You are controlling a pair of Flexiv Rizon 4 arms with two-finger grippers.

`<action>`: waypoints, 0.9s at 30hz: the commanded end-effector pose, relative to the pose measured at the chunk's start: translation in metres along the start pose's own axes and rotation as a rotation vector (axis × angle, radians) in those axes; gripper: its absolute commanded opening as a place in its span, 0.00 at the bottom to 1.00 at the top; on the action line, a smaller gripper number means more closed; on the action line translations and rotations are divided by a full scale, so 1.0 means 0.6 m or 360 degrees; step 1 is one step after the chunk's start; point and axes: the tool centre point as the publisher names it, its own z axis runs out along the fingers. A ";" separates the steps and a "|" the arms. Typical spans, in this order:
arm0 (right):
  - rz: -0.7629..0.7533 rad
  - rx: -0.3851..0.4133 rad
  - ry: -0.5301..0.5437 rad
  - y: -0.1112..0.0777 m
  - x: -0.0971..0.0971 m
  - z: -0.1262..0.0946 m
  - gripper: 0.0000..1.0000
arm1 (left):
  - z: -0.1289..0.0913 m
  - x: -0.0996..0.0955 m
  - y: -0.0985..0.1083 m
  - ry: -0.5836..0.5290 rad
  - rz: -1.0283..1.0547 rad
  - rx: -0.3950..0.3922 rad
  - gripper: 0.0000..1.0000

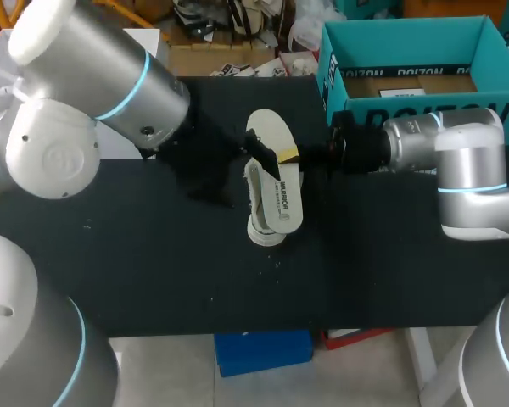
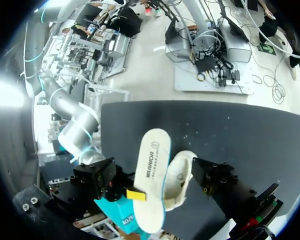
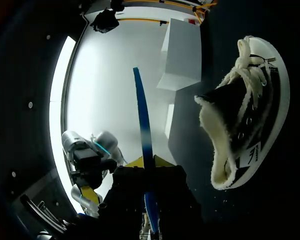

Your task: Take the shoe out of the shoebox, open the shoe tongue, remove and reinsert the insole, then place the shoe into the shoebox

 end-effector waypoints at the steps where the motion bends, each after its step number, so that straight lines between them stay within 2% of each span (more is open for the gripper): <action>1: 0.0001 0.0000 0.0000 0.001 -0.001 0.002 0.00 | 0.008 0.019 -0.007 -0.0648 0.0004 0.0049 1.00; 2: 0.0001 0.0000 0.0000 0.001 -0.001 0.002 0.00 | 0.009 0.024 -0.007 -0.0753 -0.0025 0.0049 1.00; 3: 0.0001 0.0000 0.0000 0.001 -0.001 0.002 0.00 | 0.010 0.028 -0.008 -0.0716 0.0030 -0.0051 1.00; 4: 0.0001 0.0000 0.0000 0.001 -0.001 0.002 0.00 | 0.013 0.033 -0.007 -0.0754 0.0047 -0.0065 1.00; 5: 0.0001 0.0000 0.0000 0.001 -0.001 0.002 0.00 | 0.014 0.038 -0.003 -0.0870 0.0015 -0.0030 1.00; 8: 0.0001 0.0000 0.0000 0.001 -0.001 0.002 0.00 | 0.013 0.044 0.003 -0.0932 0.0074 -0.0102 1.00; 9: 0.0001 0.0000 0.0000 0.001 -0.001 0.002 0.00 | 0.013 0.045 0.008 -0.1002 0.0036 -0.0067 1.00; 10: 0.0001 0.0000 0.0000 0.001 -0.001 0.002 0.00 | 0.012 0.046 0.011 -0.1118 -0.0067 0.0029 1.00; 20: 0.0001 0.0000 0.0000 0.001 -0.001 0.002 0.00 | 0.012 0.046 0.011 -0.1118 -0.0067 0.0029 1.00; 22: 0.0001 0.0000 0.0000 0.001 -0.001 0.002 0.00 | 0.012 0.044 0.007 -0.0950 0.0079 -0.0209 1.00; 23: 0.0001 0.0000 0.0000 0.001 -0.001 0.002 0.00 | 0.013 0.045 0.008 -0.0973 0.0102 -0.0279 1.00; 24: 0.0001 0.0000 0.0000 0.001 -0.001 0.002 0.00 | 0.014 0.047 0.009 -0.0921 0.0152 -0.0371 1.00; 25: 0.0001 0.0000 0.0000 0.001 -0.001 0.002 0.00 | 0.015 0.048 0.009 -0.0895 0.0194 -0.0420 1.00; 27: 0.0001 0.0000 0.0000 0.001 -0.001 0.002 0.00 | 0.014 0.051 0.011 -0.0948 0.0220 -0.0492 1.00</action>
